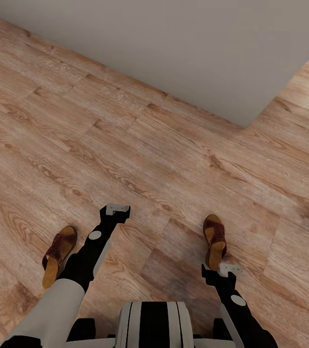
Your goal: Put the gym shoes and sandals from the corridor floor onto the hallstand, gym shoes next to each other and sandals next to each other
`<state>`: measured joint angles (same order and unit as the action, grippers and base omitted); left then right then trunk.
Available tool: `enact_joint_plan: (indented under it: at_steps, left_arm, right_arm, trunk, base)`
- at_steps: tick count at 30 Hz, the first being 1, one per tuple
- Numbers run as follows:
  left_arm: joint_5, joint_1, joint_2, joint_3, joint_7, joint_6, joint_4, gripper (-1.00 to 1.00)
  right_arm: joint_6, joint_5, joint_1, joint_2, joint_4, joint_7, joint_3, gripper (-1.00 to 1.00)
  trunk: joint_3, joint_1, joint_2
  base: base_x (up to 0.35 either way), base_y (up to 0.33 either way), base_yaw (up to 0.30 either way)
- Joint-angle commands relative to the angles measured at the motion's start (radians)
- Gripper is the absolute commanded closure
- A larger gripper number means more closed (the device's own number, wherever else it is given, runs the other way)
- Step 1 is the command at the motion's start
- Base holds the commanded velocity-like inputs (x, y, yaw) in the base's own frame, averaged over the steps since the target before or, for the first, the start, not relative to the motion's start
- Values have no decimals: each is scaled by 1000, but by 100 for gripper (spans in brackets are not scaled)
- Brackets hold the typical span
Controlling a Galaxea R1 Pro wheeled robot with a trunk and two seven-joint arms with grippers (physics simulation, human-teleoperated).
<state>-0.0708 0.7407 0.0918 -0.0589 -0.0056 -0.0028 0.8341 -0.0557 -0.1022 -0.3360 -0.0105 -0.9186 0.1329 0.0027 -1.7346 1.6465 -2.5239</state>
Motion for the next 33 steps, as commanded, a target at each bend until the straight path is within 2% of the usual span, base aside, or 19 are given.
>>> enact_joint_plan:
  at_steps: [1,6,7,32,33]
  left_arm:
    - [-7,0,0,1,-1,0,0,-100]
    - [-7,0,0,1,-1,0,0,-100]
    - [-7,0,0,1,-1,0,0,-100]
    - [-7,0,1,1,-1,1,0,-100]
    - [-7,0,3,-8,1,3,13,-100]
  right_arm:
    - [-4,-10,0,0,-2,3,0,-100]
    - [-4,-10,0,0,-2,3,0,-100]
    - [-4,-10,0,0,-2,4,0,100]
    - [-4,-10,0,0,-2,2,0,100]
    - [-4,-9,0,0,-7,2,0,100]
  trunk:
    - [0,0,0]
    - [0,0,0]
    - [0,0,0]
    - [0,0,0]
    - [0,0,0]
  base:
    - [0,0,0]
    - [0,0,0]
    - [0,0,0]
    - [0,0,0]
    - [0,0,0]
